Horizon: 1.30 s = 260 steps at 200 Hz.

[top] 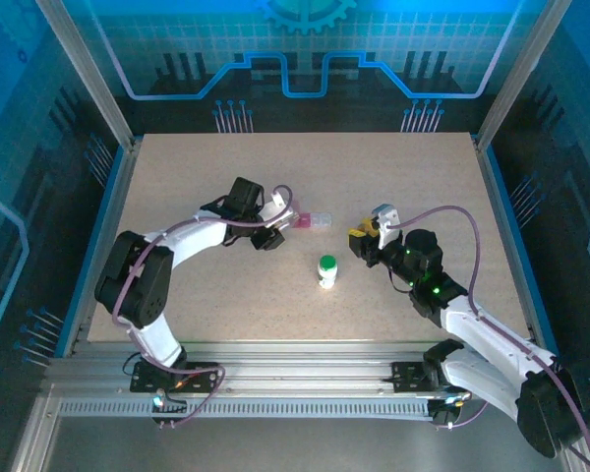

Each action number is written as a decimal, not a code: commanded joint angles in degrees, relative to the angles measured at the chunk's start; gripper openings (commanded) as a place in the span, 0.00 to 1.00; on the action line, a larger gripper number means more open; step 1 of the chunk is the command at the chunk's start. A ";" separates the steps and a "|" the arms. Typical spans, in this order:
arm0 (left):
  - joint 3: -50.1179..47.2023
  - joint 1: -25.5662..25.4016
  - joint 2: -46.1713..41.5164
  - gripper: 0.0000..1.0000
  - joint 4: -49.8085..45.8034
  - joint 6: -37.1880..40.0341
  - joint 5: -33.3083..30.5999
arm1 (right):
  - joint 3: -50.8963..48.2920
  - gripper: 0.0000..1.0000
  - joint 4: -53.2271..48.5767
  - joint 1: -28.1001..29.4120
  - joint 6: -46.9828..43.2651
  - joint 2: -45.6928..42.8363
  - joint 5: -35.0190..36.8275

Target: Sort the pills into containers

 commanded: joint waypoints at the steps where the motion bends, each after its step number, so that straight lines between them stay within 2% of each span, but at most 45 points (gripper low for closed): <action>1: 3.85 0.37 2.43 0.00 -6.94 4.35 -0.18 | -0.32 0.00 1.86 -0.58 0.53 -0.67 0.58; 74: 10.49 0.25 7.62 0.00 -13.35 6.54 -3.48 | -0.18 0.00 1.53 -0.64 0.91 -1.03 0.32; 260: 23.46 -3.55 16.39 0.00 -23.40 14.66 -19.09 | -0.14 0.00 1.31 -0.64 0.97 -1.03 -0.21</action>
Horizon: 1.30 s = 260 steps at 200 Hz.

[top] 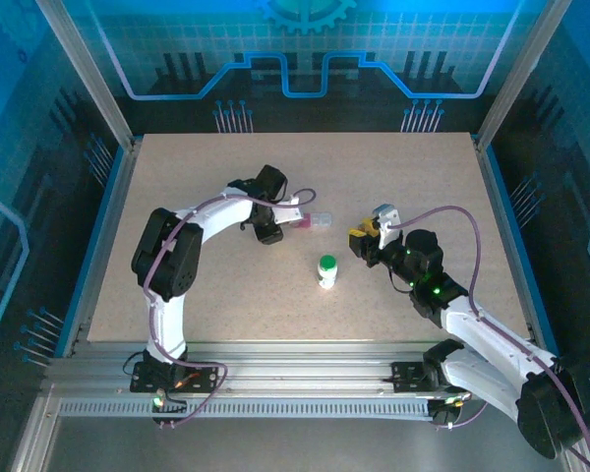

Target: Sort the pills into containers

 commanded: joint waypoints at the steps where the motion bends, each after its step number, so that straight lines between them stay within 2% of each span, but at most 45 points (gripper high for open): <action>1: 2.93 -0.44 1.42 0.00 -2.90 2.17 -2.80 | -0.14 0.00 1.35 -0.65 0.59 -0.70 -0.23; 260: 8.22 -3.26 4.84 0.00 -4.58 13.18 -14.67 | 0.04 0.00 1.17 -0.66 0.54 -0.52 -0.18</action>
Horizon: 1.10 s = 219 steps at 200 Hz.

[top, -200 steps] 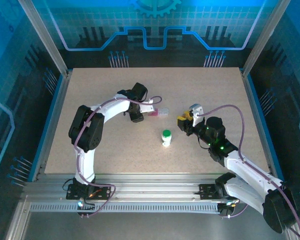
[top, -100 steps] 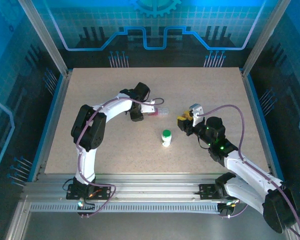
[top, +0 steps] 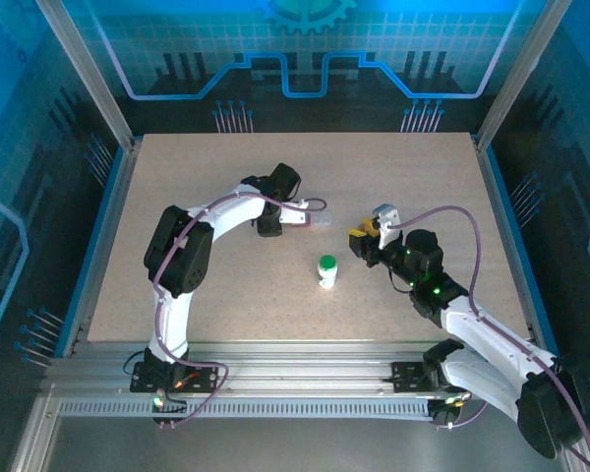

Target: Sort the pills into containers

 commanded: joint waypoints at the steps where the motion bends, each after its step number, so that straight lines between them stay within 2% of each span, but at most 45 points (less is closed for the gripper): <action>1: 1.86 -0.34 0.80 0.00 -1.11 1.77 -1.88 | 0.04 0.00 1.17 -0.66 0.54 -0.54 -0.23; 75: 0.49 -0.85 -0.81 0.00 1.34 4.51 -4.29 | 0.01 0.00 1.43 -0.66 0.77 -0.02 -0.40; 103: -1.09 -1.75 -0.90 0.00 4.68 7.68 -7.58 | 0.04 0.00 1.44 -0.65 0.77 0.07 -0.41; 219: -5.34 -4.02 -1.81 0.00 12.01 19.49 -14.23 | 0.04 0.00 1.88 -0.66 0.99 0.75 -0.71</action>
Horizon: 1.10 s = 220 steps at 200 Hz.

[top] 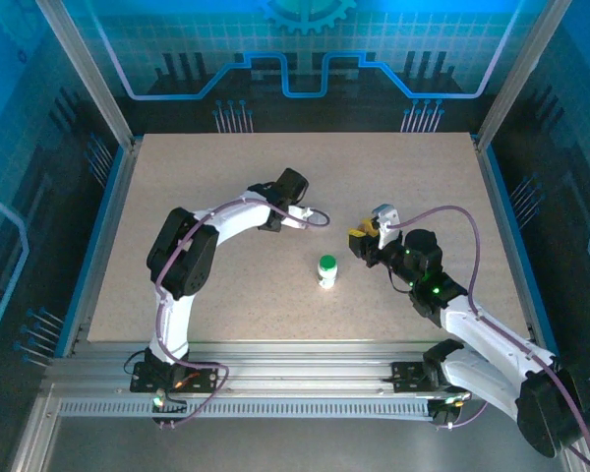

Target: Sort the pills into containers

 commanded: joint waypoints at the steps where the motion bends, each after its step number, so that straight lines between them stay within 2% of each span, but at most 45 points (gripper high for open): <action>1: -1.86 -1.19 -1.64 0.00 1.90 4.34 -2.32 | 0.04 0.00 1.83 -0.66 0.78 0.28 -0.64; 108: -0.89 -0.38 -1.53 0.00 -0.56 -3.42 1.00 | 0.21 0.00 1.31 -0.66 0.84 -0.06 -0.82; 220: -4.59 1.72 -6.56 0.00 1.93 -13.42 8.07 | 0.04 0.00 1.43 -0.66 1.02 0.03 -0.95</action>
